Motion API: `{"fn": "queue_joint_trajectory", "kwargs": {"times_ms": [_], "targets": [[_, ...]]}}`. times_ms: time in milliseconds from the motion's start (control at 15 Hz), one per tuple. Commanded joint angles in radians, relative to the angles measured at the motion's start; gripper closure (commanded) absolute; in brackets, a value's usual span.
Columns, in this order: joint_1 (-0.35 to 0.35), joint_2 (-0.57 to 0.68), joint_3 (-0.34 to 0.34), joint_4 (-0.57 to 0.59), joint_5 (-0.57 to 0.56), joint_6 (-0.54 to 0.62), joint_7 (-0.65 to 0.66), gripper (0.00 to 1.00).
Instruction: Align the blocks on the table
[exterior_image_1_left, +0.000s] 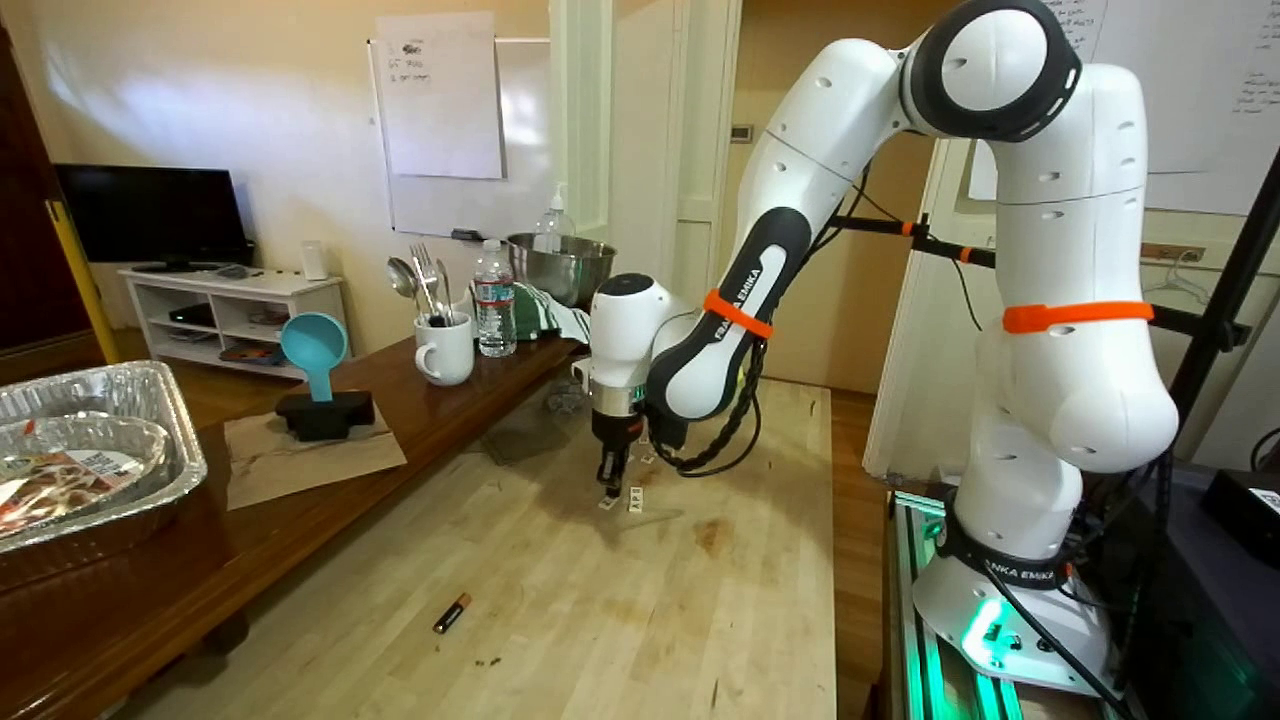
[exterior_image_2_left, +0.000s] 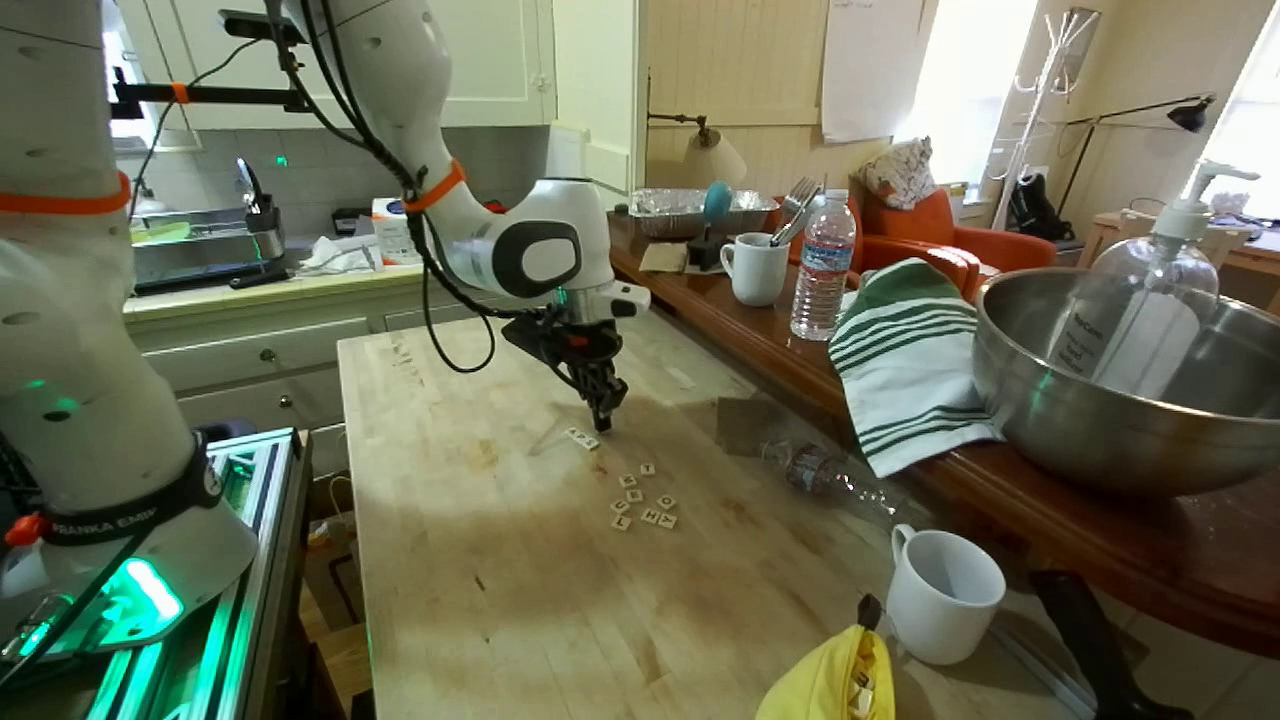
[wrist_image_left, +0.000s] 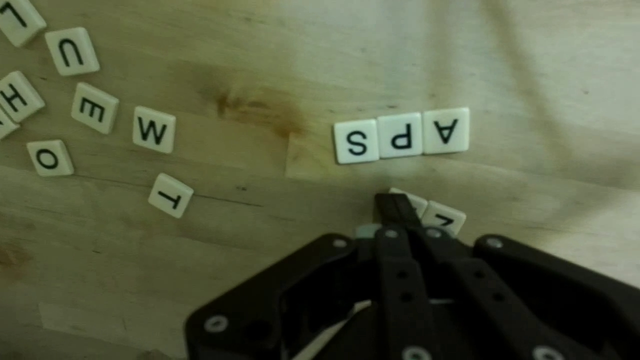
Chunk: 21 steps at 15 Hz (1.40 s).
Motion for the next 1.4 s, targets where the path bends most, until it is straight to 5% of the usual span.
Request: {"fn": "queue_joint_trajectory", "kwargs": {"times_ms": [0, 533, 1333], "targets": [[0.015, 0.036, 0.048, -0.015, 0.039, -0.019, 0.048, 1.0], [0.038, 0.015, 0.095, -0.018, 0.118, -0.164, 0.211, 1.0], [0.046, 0.013, 0.071, -0.023, 0.131, -0.165, 0.547, 1.0]]}}
